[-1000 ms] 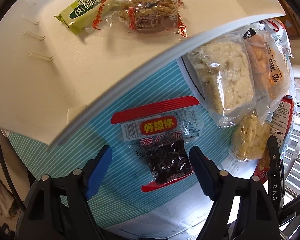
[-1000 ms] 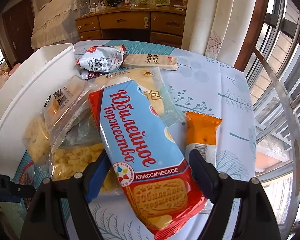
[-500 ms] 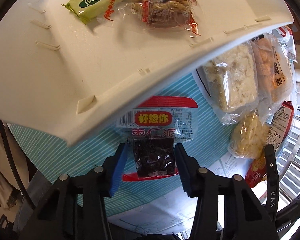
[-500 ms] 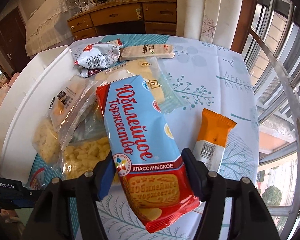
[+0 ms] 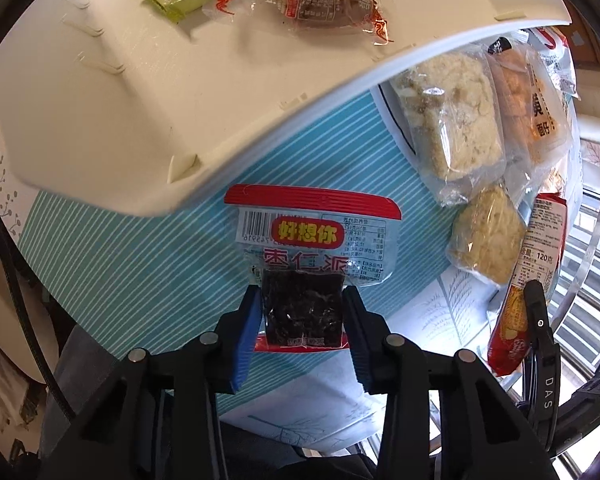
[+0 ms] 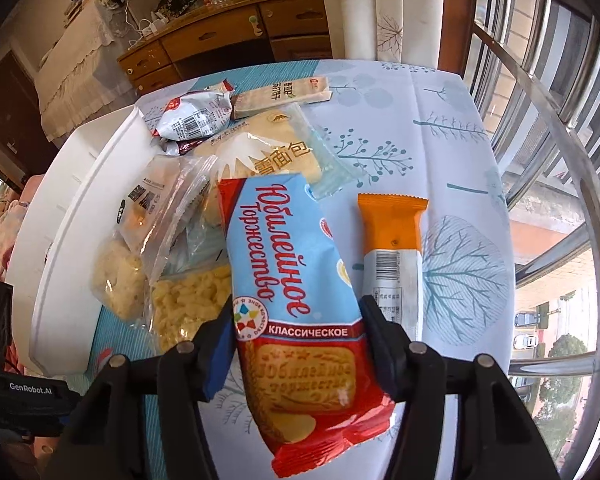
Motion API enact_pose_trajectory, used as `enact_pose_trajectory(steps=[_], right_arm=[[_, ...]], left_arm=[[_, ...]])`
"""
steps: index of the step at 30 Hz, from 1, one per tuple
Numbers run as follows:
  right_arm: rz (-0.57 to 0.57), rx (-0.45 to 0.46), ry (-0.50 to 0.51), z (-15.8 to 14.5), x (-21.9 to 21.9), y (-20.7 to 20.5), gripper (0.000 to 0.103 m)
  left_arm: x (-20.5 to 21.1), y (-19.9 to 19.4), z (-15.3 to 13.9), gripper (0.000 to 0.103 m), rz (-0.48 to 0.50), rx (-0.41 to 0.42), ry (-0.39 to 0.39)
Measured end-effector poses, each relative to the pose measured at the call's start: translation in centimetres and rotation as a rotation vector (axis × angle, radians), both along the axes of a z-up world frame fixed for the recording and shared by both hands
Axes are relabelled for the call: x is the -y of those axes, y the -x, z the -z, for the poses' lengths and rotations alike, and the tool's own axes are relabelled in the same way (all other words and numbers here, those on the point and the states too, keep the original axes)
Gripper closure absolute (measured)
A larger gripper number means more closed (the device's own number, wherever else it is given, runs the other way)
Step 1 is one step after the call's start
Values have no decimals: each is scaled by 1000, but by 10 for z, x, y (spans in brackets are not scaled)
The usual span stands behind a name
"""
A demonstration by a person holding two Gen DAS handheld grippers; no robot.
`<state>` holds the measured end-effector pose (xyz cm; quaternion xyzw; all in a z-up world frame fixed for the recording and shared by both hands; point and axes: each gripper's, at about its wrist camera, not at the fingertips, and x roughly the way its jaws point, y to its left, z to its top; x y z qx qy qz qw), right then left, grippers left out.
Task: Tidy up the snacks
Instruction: 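Grasp the red-lidded date pack with the left tool while the right tool grasps the biscuit pack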
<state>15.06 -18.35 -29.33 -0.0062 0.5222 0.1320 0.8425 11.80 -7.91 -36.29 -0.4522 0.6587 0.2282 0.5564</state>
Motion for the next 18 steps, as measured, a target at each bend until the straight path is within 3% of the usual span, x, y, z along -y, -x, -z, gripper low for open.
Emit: enact_pose_trajectory(steps=[9,18], right_arm=[[35,28,-29,-13,2,20,47],[39,70,-59,-31,-4,39,47]], left_arm=[[2,12,-17,64,62,-17,14],[-19,43,-42,64,42,-11,25]])
